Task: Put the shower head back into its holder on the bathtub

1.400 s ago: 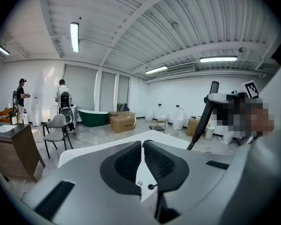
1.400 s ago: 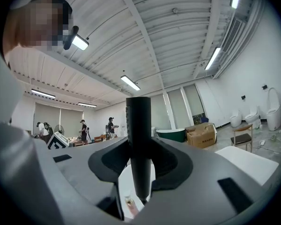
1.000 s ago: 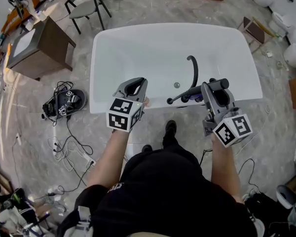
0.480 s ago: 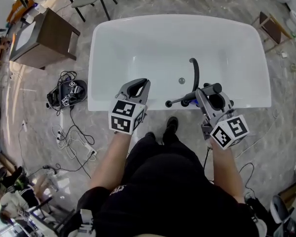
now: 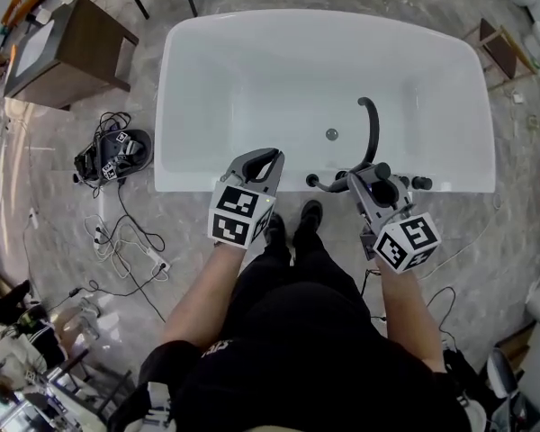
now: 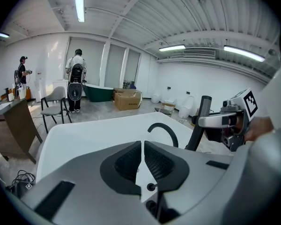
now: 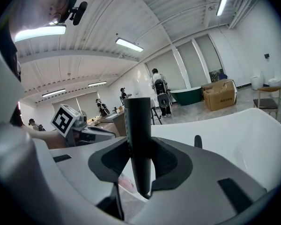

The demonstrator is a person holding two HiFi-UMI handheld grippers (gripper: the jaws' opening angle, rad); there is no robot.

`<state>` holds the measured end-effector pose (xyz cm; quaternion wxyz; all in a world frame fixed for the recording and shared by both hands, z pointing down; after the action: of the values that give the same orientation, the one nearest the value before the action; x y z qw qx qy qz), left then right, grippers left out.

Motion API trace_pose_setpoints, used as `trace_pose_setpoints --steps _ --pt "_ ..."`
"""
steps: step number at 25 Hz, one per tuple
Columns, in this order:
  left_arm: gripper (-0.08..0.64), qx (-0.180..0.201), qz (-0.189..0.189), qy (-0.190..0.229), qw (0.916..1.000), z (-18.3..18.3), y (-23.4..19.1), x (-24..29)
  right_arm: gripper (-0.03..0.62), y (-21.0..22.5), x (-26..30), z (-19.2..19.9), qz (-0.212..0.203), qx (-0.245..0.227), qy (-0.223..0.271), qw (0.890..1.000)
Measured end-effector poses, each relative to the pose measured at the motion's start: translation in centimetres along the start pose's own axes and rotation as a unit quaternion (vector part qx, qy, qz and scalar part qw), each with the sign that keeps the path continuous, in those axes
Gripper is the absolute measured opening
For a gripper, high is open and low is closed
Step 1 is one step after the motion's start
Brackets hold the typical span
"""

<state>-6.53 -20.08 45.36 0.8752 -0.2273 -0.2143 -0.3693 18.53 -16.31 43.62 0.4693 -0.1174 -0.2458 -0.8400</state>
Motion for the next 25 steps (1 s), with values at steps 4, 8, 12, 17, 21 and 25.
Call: trace_pose_setpoints --steps 4,8,12,17,21,25 --pt "0.034 -0.012 0.014 -0.003 0.9998 1.9 -1.0 1.1 0.146 0.0 2.1 2.4 0.016 0.002 -0.012 1.0" --pt "0.034 -0.011 0.03 -0.007 0.9995 2.9 -0.9 2.2 0.147 0.5 3.0 4.7 0.035 0.014 -0.019 0.999" --pt "0.034 -0.01 0.047 -0.015 0.9987 3.3 -0.6 3.0 0.147 1.6 4.1 6.7 0.052 0.022 -0.027 0.998" --pt "0.034 -0.009 0.051 -0.031 0.9982 5.2 -0.7 3.5 0.147 2.3 6.1 10.1 0.065 0.025 -0.031 0.997" --pt "0.034 -0.008 0.06 -0.028 0.9978 6.1 -0.6 4.5 0.147 2.5 8.2 12.5 0.064 0.011 -0.038 0.997" --pt "0.034 0.01 0.065 -0.03 0.9974 6.5 0.1 5.6 0.147 2.9 9.7 14.9 0.063 -0.002 -0.051 0.997"
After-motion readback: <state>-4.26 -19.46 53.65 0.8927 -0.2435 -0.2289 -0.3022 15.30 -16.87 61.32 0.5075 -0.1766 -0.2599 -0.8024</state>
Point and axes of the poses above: the fingertips, and each gripper's own axes: x forward along the fingers, y to its right, z out of its underside, the point moved 9 cm from there along -x, backward along the fingers, and after that the axes turned 6 degrees about z, right-handed, at the moved point
